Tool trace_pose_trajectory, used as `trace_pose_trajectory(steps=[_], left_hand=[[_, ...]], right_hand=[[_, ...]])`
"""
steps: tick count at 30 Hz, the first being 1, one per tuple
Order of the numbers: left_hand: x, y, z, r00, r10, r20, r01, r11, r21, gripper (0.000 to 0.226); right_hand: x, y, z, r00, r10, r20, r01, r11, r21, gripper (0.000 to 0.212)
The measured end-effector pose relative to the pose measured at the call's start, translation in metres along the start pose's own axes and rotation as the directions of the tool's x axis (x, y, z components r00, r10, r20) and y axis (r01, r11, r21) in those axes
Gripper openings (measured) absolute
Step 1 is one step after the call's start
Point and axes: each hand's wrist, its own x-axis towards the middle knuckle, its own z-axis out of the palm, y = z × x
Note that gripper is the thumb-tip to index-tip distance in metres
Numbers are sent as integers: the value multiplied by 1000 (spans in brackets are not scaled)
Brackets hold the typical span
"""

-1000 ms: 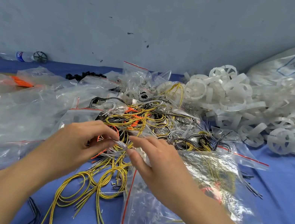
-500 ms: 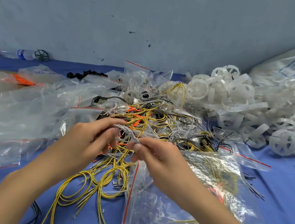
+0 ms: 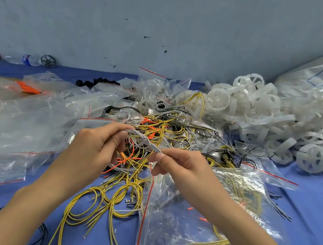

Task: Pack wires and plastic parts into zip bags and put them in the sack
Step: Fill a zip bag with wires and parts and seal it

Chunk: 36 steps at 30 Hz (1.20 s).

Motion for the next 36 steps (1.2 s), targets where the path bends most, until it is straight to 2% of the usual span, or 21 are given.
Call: trace_pose_trajectory(steps=[3,6,8,10,13,19,23,26,28,30,33,34,36], left_hand=[[-1,10,8,982,-186,-29,171,947,-271,19],[-2,25,21,936,-344,77,328,769,-549,27],[-5,34,30,921,-361,144,364,667,-650,32],[-9,40,38,923,-340,179,361,610,-705,30],[-11,43,43,937,-310,163,328,618,-715,27],[-17,49,50,967,-255,-22,193,782,-592,22],[-16,47,45,970,-220,-107,141,859,-492,21],[-12,41,40,967,-231,-103,149,850,-506,23],[-12,37,38,970,-226,-88,160,869,-468,21],[-13,35,36,979,-176,-102,131,928,-349,19],[-15,29,34,995,-12,-97,8,999,-40,19],[-16,29,34,996,41,-74,-36,997,67,20],[-18,32,35,990,134,-37,-121,964,237,23]], right_hand=[[-1,-2,5,1000,17,5,-17,996,88,20],[-5,-3,15,1000,-9,10,9,1000,0,22],[-7,-4,21,999,-39,20,41,995,-89,26],[-8,-6,22,998,-56,29,60,987,-147,30],[-8,-6,18,998,-56,27,61,968,-242,31],[-9,-6,19,990,-140,26,136,878,-460,42],[-9,-11,18,975,-134,179,218,759,-614,48],[-7,-14,5,976,-65,210,178,790,-586,44],[-7,-14,-9,983,3,182,97,838,-537,52],[-7,-14,-23,991,46,128,19,883,-469,63],[-4,-13,-35,998,33,55,-14,948,-317,65],[-4,-14,-35,999,20,39,-9,961,-276,59],[-3,-14,-31,999,-32,9,33,950,-311,33]])
